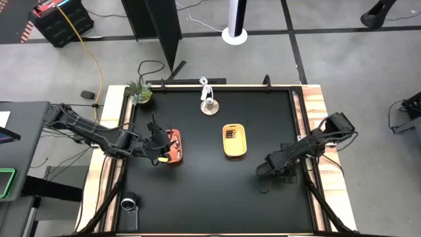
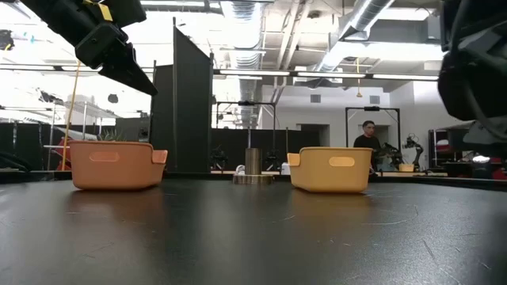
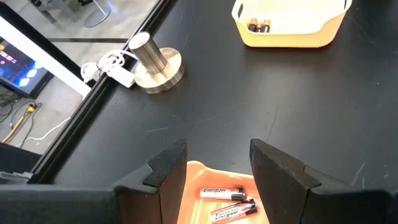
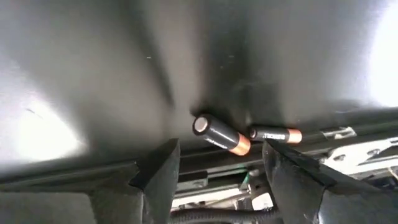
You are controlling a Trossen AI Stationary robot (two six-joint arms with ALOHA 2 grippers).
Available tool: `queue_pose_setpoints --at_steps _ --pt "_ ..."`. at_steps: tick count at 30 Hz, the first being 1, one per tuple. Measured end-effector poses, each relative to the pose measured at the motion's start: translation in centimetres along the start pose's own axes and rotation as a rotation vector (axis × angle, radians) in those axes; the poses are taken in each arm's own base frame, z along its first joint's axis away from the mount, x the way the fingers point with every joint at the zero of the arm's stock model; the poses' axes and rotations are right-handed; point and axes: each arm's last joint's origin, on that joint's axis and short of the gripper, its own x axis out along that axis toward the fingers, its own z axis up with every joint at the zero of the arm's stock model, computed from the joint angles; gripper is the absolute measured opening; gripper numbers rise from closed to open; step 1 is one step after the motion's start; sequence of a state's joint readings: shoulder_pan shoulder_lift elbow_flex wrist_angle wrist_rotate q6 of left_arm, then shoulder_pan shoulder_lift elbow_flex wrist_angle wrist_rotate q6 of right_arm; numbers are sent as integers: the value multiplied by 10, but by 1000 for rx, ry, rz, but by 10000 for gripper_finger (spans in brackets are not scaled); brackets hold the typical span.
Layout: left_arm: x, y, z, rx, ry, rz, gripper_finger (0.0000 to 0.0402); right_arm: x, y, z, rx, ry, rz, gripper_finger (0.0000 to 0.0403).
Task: Sort batteries
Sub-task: Put the black battery into the yellow bin
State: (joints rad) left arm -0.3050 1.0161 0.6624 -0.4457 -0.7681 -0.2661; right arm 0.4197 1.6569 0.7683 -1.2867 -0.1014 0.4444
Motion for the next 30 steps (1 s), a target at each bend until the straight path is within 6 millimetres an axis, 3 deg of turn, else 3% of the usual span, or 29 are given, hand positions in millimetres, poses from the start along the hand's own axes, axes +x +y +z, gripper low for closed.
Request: queue_pose_setpoints --at_steps 16,30 --pt "0 0 0 3 0 0 169 26 -3 0 -3 -8 15 237" --pt "0 0 0 10 1 0 169 25 -10 7 -20 -23 74 57"
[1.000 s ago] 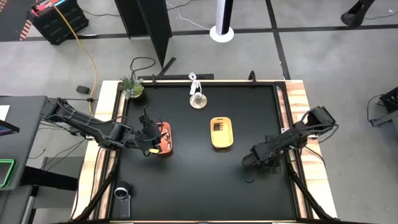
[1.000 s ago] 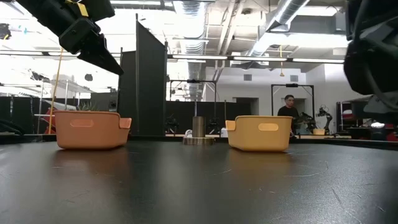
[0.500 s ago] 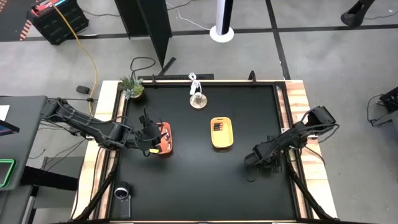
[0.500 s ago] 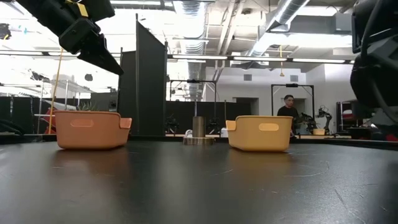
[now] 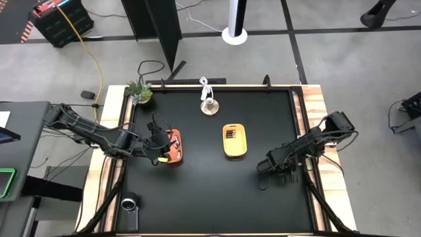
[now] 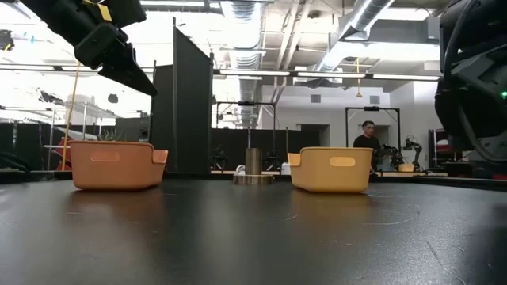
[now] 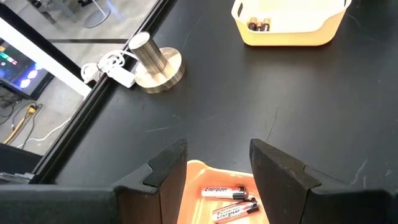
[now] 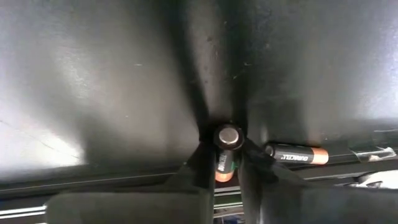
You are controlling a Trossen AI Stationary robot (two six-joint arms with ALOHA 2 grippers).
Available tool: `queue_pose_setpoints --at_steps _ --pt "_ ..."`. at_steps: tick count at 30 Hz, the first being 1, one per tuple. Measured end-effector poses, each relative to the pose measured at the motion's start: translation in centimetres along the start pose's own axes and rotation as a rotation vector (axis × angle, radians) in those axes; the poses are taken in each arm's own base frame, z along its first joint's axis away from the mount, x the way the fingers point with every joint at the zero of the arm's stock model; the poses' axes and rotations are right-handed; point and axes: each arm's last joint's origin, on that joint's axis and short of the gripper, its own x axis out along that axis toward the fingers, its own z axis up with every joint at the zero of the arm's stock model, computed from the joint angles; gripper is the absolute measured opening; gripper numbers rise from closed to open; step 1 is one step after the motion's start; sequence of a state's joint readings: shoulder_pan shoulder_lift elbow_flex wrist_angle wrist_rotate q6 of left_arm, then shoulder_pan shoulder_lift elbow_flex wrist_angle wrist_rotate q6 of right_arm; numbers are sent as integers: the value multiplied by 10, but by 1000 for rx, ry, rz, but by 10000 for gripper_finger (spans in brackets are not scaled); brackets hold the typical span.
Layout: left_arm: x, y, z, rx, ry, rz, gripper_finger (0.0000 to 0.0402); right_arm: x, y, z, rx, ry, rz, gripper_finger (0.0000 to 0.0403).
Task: Sort batteries
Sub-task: Put the black battery into the yellow bin
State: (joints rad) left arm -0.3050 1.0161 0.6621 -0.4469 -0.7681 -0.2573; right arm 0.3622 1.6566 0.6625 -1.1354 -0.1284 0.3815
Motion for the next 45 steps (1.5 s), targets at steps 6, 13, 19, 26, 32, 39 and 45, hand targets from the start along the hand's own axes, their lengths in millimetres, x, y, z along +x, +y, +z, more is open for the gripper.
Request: queue_pose_setpoints --at_steps 6,13,19,26,32,39,45 --pt "0 0 -1 7 5 1 169 0 0 0 12 -3 8 39" --pt "0 0 -1 6 5 1 169 -8 3 5 8 -36 14 30" --pt "0 0 -1 4 5 1 169 -26 10 13 -7 -118 34 22" --pt "0 0 -1 2 5 1 169 -54 18 23 -24 -230 73 20" --pt "0 0 -1 1 5 1 169 -81 23 29 -31 -319 92 20" --pt "0 0 -1 0 5 1 169 -120 21 31 -13 -430 60 20" --pt "0 0 -1 0 5 1 169 -165 8 31 31 -576 -1 20"
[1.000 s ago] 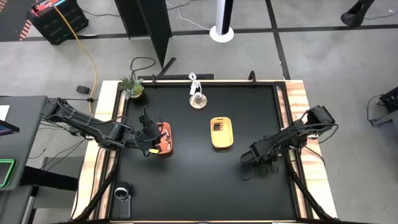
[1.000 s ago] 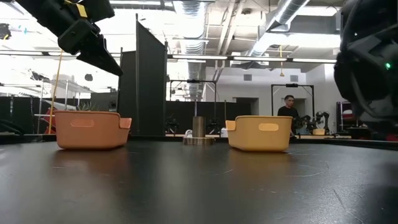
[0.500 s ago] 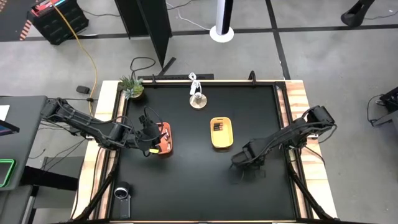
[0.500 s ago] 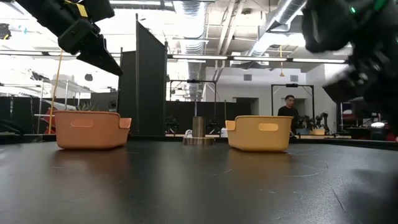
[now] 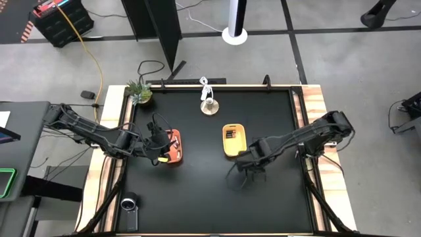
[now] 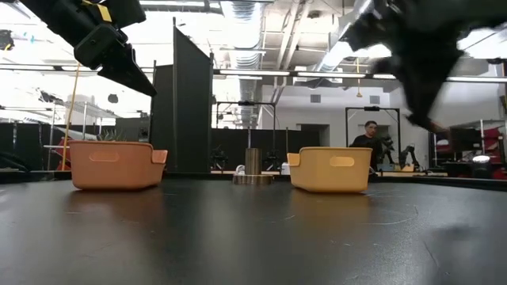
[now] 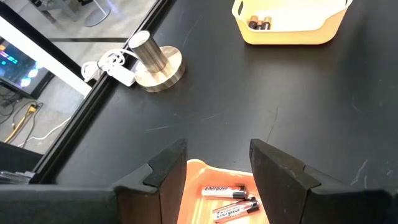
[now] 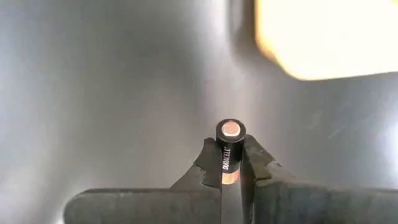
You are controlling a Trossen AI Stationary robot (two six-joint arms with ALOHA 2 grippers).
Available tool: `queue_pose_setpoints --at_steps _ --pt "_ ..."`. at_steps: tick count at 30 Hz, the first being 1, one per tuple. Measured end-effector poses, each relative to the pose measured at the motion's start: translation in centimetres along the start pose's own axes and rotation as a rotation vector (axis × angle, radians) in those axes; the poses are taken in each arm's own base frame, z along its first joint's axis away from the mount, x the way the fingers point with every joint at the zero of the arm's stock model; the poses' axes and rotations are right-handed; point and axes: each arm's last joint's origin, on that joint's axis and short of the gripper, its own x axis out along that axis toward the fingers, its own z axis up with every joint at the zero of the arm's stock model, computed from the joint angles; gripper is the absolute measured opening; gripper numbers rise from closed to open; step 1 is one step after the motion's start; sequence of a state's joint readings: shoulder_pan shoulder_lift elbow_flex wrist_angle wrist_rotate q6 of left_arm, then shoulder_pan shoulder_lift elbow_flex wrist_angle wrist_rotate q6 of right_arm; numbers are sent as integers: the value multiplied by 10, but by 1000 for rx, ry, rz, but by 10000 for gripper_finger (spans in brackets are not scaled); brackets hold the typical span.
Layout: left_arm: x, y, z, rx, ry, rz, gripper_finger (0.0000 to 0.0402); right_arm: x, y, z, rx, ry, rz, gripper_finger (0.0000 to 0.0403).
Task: Sort batteries
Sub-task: Put the black battery into the yellow bin
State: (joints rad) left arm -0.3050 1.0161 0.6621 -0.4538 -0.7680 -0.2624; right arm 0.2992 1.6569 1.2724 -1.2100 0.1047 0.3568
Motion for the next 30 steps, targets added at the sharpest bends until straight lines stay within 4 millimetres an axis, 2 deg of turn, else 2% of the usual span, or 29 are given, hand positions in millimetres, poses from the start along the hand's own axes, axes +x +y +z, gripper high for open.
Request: queue_pose_setpoints --at_steps 5,10,15,21,26,30 --pt "0 0 0 -2 0 0 169 -28 -21 23 -5 -167 -97 20" --pt "0 0 0 -4 0 0 169 -32 -48 44 -4 -294 -136 20" --pt "0 0 0 -3 1 0 169 -3 -74 63 17 -219 -165 24" --pt "0 0 0 0 3 0 169 32 -87 77 29 -116 -179 63" --pt "0 0 0 2 3 0 169 37 -89 79 33 -110 -179 119" --pt "0 0 0 3 3 0 169 30 -90 80 47 -158 -177 169"
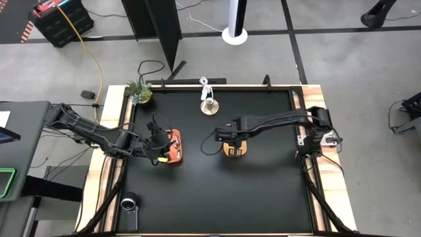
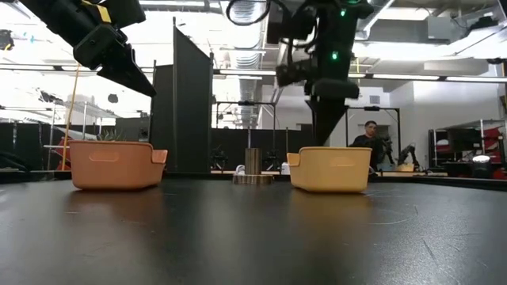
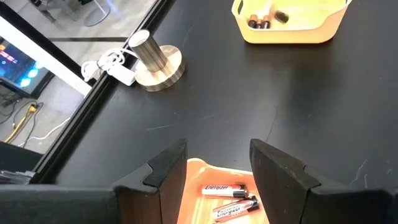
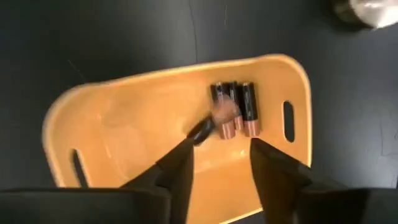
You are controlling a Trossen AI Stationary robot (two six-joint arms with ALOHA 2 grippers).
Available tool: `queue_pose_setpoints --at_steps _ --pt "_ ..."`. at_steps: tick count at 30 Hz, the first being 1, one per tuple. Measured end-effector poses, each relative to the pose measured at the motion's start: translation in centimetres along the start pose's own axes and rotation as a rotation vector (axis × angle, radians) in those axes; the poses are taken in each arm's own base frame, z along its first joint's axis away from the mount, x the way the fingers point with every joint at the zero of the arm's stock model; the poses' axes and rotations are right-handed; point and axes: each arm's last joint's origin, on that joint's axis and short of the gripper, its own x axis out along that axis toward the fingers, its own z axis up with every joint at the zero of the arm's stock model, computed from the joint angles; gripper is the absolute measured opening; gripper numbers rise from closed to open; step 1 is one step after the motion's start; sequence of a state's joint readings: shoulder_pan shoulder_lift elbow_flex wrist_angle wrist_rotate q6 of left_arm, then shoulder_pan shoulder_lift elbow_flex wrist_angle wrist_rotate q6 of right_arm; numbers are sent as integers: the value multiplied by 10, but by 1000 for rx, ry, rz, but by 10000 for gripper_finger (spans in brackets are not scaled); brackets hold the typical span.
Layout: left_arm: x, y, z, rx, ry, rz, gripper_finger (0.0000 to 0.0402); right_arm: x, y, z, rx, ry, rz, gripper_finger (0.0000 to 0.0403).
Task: Sort batteries
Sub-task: Put the black battery into the yellow bin
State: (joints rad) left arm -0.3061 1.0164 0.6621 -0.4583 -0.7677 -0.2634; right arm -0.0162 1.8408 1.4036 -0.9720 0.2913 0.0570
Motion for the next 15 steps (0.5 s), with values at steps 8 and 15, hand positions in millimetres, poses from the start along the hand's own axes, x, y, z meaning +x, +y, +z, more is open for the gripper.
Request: queue_pose_setpoints --at_steps 8,15 --pt "0 0 0 0 1 0 169 -39 -14 -14 181 -80 -52 215" --pt "0 1 -3 -5 27 6 169 -58 -19 -67 536 -102 -72 205"
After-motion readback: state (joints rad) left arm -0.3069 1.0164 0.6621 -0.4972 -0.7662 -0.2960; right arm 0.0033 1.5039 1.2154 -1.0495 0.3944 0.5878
